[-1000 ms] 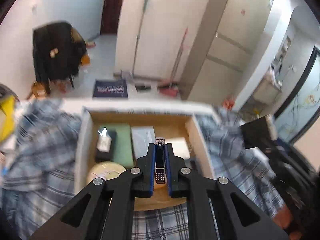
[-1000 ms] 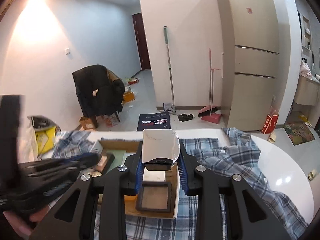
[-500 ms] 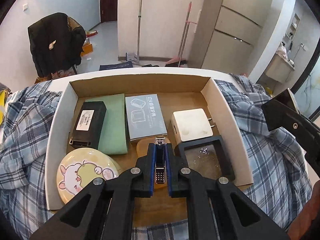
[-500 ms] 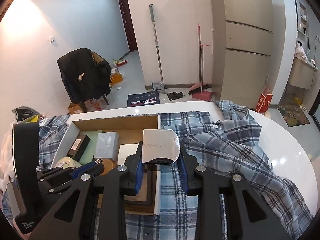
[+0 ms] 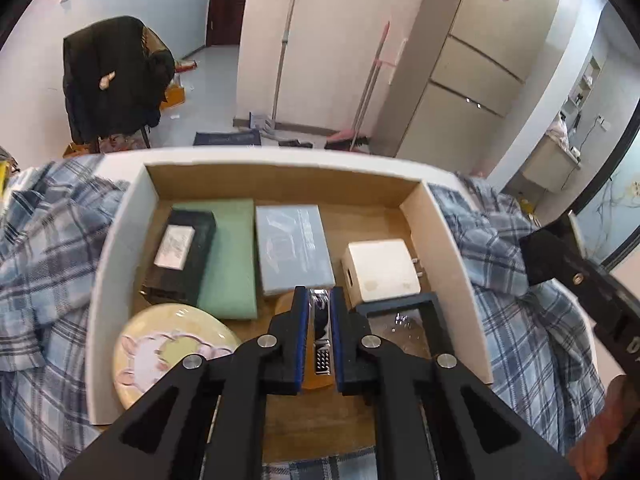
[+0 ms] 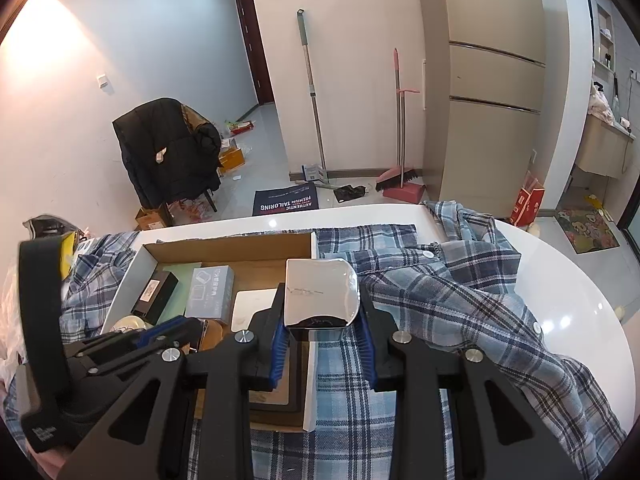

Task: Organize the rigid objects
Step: 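Carry the clipper and cup into the cardboard box and open both grippers, then withdraw both tools up from the box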

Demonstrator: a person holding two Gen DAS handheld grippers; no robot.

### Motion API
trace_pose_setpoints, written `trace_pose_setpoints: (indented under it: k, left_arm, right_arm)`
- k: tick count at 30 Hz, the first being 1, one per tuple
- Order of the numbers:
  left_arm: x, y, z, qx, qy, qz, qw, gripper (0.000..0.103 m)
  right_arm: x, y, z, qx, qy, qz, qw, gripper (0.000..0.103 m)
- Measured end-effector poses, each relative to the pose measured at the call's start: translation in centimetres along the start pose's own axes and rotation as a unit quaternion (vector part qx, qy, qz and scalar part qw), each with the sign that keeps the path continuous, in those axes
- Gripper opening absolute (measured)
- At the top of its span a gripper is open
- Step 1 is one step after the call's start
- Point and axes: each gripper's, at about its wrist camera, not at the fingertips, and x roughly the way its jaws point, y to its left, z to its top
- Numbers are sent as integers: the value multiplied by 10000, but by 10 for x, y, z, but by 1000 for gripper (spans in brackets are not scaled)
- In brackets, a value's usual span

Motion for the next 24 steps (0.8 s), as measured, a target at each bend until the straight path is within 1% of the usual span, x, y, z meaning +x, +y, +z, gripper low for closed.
trace_pose_setpoints:
  k: [1,3,4,5,6,7,8,9,10,12,14,16,18,19,20,21,23,24]
  left_arm:
    - [-8,1,3,16,-135,28,9999,11]
    - [-26,2,8,30,-429,132,9990,20]
    - [-37,4,11,-6,-590,163,9981,38]
    - [-48,6,12,-64,-810,123,9966,60]
    - [-58,8,12,-110,-1041,83,9945,69]
    - [-69,10,12,-146,-1360,103,9905,78]
    - [-77,10,12,-138,-1576,190,9872,83]
    - [-84,9,13,-57,-1786,328,9834,86]
    - [-88,8,14,55,-1896,425,9809,86]
    - [-92,6,16,244,-1991,571,9780,86]
    - [-97,9,18,204,-2078,532,9765,86]
    - [-103,13,18,86,-2269,423,9730,87]
    - [-107,17,18,-11,-2440,404,9689,90]
    - [-109,20,19,-55,-2504,380,9674,93]
    - [-110,23,18,-80,-2527,364,9668,100]
    - [-109,25,18,-117,-2552,342,9662,103]
    - [-110,29,18,-216,-2594,341,9649,103]
    - [-109,30,19,-271,-2539,356,9662,103]
  right_arm:
    - [-1,-1,1,10,-21,15,10000,29]
    - [-3,-2,2,32,-69,41,10000,29]
    - [-3,-3,2,44,-89,53,9999,29]
    - [-4,-3,3,50,-107,70,9999,29]
    - [-5,-2,3,42,-118,85,9999,29]
    - [-6,-1,4,26,-133,93,9999,29]
    - [-7,1,5,2,-150,98,9998,29]
    - [-8,3,6,-25,-166,109,9998,29]
    - [-9,5,7,-43,-186,122,9997,29]
    - [-9,9,10,-69,-227,120,9996,29]
    - [-6,16,12,-133,-204,136,9996,29]
    - [1,25,14,-227,-110,198,9995,29]
    - [14,31,15,-334,28,294,9990,29]
    - [21,32,14,-331,109,331,9988,29]
    - [28,32,13,-267,231,322,9989,29]
    - [36,32,11,-171,340,309,9988,29]
    - [46,34,7,-132,437,362,9983,29]
    - [50,37,6,-180,485,372,9980,29]
